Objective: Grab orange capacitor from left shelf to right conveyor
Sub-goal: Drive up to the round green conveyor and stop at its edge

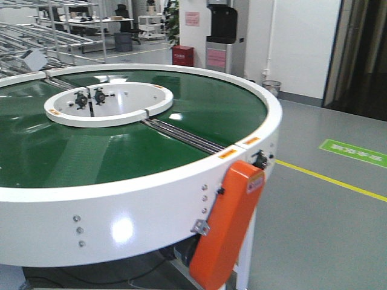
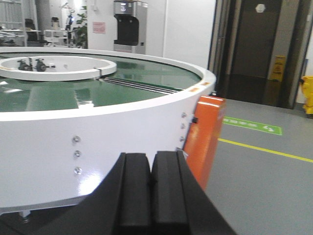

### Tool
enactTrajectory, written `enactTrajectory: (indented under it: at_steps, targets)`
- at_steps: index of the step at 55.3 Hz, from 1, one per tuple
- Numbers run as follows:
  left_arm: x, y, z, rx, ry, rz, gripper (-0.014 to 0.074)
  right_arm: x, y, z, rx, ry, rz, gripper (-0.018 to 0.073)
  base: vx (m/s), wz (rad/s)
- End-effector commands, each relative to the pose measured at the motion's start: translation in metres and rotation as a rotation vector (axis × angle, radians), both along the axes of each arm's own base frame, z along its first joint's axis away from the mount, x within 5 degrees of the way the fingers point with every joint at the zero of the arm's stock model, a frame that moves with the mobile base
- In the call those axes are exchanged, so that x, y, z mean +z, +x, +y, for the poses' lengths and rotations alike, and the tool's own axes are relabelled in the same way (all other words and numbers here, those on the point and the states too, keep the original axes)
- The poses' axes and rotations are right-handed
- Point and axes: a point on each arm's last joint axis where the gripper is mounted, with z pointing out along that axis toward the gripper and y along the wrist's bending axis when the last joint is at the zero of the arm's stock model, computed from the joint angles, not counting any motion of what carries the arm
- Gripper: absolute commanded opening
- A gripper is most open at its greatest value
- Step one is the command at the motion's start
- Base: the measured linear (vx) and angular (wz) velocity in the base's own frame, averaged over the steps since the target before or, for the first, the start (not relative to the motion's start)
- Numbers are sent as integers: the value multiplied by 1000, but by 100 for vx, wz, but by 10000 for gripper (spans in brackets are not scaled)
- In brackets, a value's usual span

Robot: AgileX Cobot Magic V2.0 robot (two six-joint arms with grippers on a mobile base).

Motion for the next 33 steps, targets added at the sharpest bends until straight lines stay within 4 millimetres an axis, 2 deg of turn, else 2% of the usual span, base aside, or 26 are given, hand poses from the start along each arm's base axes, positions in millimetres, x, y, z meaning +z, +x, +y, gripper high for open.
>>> enactTrajectory:
  at_steps: [1,33]
  targets:
    - [18,-2,1,-5,-37,-109,-6,14,-1,-1,-8,23,-91,-8,39,28]
    - [18,-2,1,-5,-37,-109,-6,14,-1,-1,-8,23,-89,-8,43,26]
